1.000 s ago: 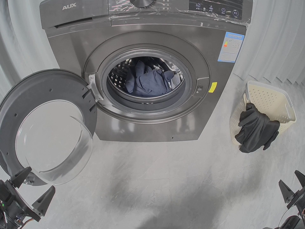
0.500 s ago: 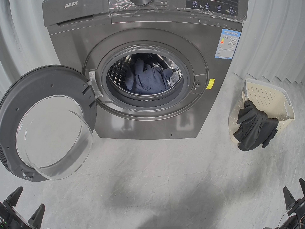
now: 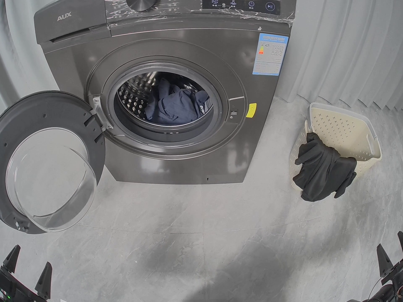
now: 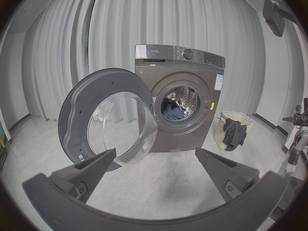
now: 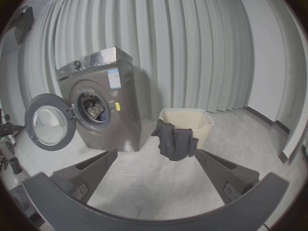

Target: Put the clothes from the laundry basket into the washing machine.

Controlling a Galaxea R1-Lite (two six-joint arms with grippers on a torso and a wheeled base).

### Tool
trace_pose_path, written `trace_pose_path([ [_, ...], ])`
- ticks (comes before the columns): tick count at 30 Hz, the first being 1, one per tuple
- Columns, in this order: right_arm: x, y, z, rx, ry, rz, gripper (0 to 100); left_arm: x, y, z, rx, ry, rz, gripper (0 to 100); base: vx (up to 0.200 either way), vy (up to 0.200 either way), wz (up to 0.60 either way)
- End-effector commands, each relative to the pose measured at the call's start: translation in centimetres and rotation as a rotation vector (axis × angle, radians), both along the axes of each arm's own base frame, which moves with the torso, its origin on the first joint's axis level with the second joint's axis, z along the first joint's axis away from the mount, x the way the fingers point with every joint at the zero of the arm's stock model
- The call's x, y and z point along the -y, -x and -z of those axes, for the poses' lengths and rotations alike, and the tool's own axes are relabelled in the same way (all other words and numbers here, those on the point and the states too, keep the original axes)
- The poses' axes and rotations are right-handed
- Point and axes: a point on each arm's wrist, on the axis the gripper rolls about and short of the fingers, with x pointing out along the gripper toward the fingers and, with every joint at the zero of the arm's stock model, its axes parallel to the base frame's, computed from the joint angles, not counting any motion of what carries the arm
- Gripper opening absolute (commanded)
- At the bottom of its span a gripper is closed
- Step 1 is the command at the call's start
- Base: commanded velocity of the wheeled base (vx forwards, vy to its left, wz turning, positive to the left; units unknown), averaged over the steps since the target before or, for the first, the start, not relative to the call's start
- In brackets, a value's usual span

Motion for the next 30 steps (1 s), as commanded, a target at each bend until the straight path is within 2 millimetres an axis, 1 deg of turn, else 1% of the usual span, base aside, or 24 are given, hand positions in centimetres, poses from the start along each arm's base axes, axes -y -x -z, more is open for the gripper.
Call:
trace_pose_path([
  [1, 0.17, -0.13, 0.7, -0.046, 0.008, 0.088, 100, 0.33, 0.44, 0.65, 0.043, 0.0, -0.041, 100, 0.0, 0.0, 0.0],
  [3, 0.26, -0.05, 0.77, -0.068, 0.018, 0.127, 100, 0.41, 0.51, 0.67, 0.051, -0.01, -0.008, 100, 0.0, 0.0, 0.0],
  [4, 0.3, -0.04, 0.71, -0.066, 0.027, 0.144, 100, 0.49, 0.62, 0.7, 0.063, -0.003, 0.042, 100, 0.0, 0.0, 0.0],
  [5, 0.29, -0.05, 0.71, -0.063, 0.026, 0.139, 100, 0.5, 0.62, 0.68, 0.064, 0.005, 0.043, 100, 0.0, 0.0, 0.0],
  [7, 0.36, -0.06, 0.74, -0.058, 0.018, 0.186, 100, 0.5, 0.61, 0.82, 0.05, 0.022, 0.05, 100, 0.0, 0.0, 0.0],
  [10, 0.34, 0.46, 0.83, -0.049, 0.044, 0.403, 100, 0.52, 0.61, 0.85, 0.046, 0.039, 0.055, 100, 0.0, 0.0, 0.0],
  [12, 0.23, 0.62, 0.87, -0.037, 0.054, 0.397, 100, 0.53, 0.61, 0.85, 0.046, 0.035, 0.061, 100, 0.0, 0.0, 0.0],
  [13, -0.01, 0.76, 0.96, -0.006, 0.076, 0.239, 100, 0.56, 0.61, 0.82, 0.048, 0.039, 0.077, 100, 0.0, 0.0, 0.0],
  [14, -0.22, 0.69, 0.99, 0.008, 0.07, 0.129, 100, 0.62, 0.62, 0.84, 0.045, 0.048, 0.103, 100, 0.0, 0.0, 0.0],
  [15, -0.37, 0.65, 1.06, 0.009, 0.054, 0.062, 100, 0.65, 0.62, 0.82, 0.046, 0.055, 0.117, 100, 0.0, 0.0, 0.0],
  [16, -0.37, 0.65, 1.06, 0.009, 0.054, 0.062, 100, 0.65, 0.62, 0.82, 0.046, 0.055, 0.117, 100, 0.0, 0.0, 0.0],
  [17, -0.5, 0.63, 1.5, -0.017, 0.016, -0.001, 100, 0.67, 0.63, 0.81, 0.045, 0.076, 0.127, 100, 0.0, 0.0, 0.0],
  [22, -0.48, 0.61, 1.57, -0.023, 0.026, 0.017, 100, 0.63, 0.62, 0.78, 0.049, 0.078, 0.104, 100, 0.0, 0.0, 0.0],
  [30, -0.48, 0.63, 1.57, -0.018, 0.034, 0.011, 100, 0.53, 0.61, 0.78, 0.051, 0.081, 0.063, 100, 0.0, -0.2, 0.0],
])
